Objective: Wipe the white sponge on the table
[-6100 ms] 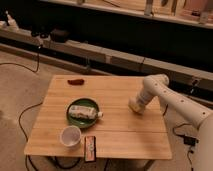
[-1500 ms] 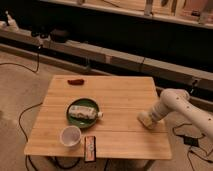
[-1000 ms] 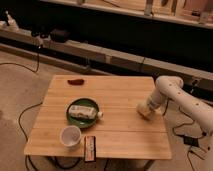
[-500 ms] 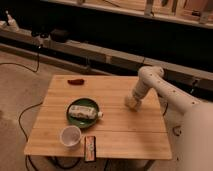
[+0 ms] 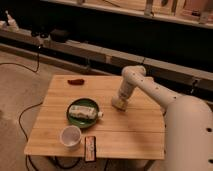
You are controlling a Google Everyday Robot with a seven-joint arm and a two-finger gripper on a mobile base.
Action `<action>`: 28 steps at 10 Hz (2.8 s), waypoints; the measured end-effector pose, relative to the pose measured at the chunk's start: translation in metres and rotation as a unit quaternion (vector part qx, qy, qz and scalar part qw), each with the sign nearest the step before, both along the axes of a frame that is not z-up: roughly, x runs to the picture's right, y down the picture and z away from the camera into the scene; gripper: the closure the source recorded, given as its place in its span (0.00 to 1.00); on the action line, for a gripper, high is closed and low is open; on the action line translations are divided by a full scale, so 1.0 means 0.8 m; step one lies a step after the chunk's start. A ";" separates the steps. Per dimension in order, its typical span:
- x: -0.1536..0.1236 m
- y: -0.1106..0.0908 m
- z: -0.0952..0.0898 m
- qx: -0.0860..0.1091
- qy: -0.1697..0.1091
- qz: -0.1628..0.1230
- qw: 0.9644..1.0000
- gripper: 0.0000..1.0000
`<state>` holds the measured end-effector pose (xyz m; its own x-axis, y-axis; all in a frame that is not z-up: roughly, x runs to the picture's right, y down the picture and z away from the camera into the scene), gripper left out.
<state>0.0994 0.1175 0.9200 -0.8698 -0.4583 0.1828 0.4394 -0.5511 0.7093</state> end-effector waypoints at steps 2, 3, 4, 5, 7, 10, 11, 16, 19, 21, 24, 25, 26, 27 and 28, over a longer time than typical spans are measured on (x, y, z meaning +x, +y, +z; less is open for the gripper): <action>-0.015 0.016 -0.010 0.001 -0.004 -0.024 1.000 1.00; -0.023 0.024 -0.020 0.003 -0.006 -0.035 0.999 1.00; -0.029 0.033 -0.029 0.003 -0.008 -0.044 0.999 1.00; -0.037 0.048 -0.044 0.003 -0.014 -0.056 0.998 1.00; -0.045 0.078 -0.072 -0.005 -0.025 -0.066 0.997 1.00; -0.039 0.121 -0.099 -0.026 -0.030 -0.053 0.998 1.00; -0.027 0.133 -0.106 -0.032 -0.025 -0.038 0.998 1.00; 0.060 0.170 -0.135 -0.039 0.022 0.023 0.999 1.00; 0.115 0.170 -0.134 -0.032 0.062 0.052 0.996 1.00; 0.147 0.164 -0.126 -0.028 0.087 0.068 0.994 1.00; 0.191 0.150 -0.109 -0.025 0.120 0.086 0.989 1.00; 0.210 0.141 -0.101 -0.024 0.134 0.093 0.986 1.00; 0.219 0.134 -0.095 -0.023 0.141 0.095 0.985 1.00; 0.229 0.122 -0.085 -0.021 0.148 0.095 0.984 1.00; 0.233 0.110 -0.077 -0.021 0.153 0.092 0.984 1.00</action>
